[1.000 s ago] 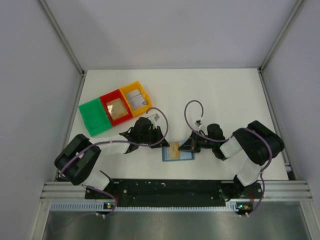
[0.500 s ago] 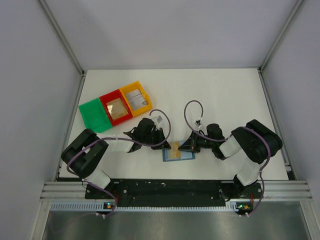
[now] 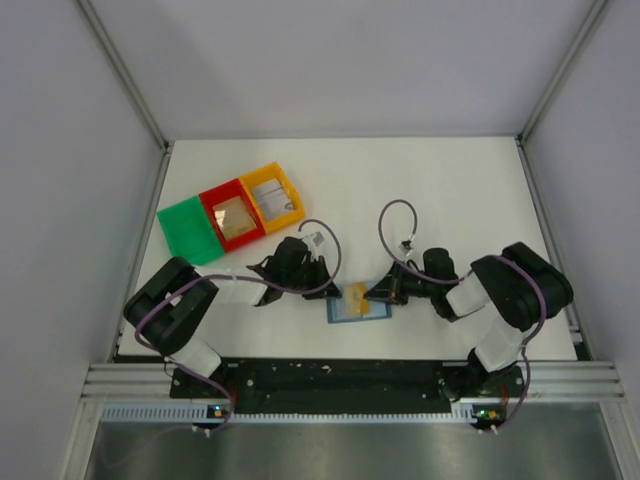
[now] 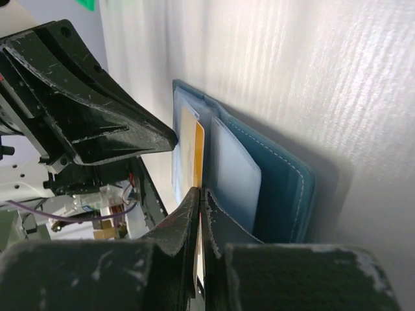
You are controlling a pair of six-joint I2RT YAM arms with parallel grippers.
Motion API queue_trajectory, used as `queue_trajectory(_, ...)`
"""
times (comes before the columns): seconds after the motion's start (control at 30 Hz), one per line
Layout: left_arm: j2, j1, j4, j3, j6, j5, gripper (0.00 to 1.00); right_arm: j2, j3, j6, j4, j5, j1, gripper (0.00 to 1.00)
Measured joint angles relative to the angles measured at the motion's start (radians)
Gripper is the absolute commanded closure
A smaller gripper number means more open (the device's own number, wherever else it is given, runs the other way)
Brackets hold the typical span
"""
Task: Take the credit cards out of the card holder
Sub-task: Remove the credit card from the card holder.
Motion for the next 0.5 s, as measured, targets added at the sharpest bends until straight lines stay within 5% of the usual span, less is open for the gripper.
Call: queue_trajectory(0.5, -0.001, 0.011, 0.036, -0.019, 0.0, 0.008, 0.93, -0.199, -0.01, -0.109, -0.232, 0.001, -0.085, 1.0)
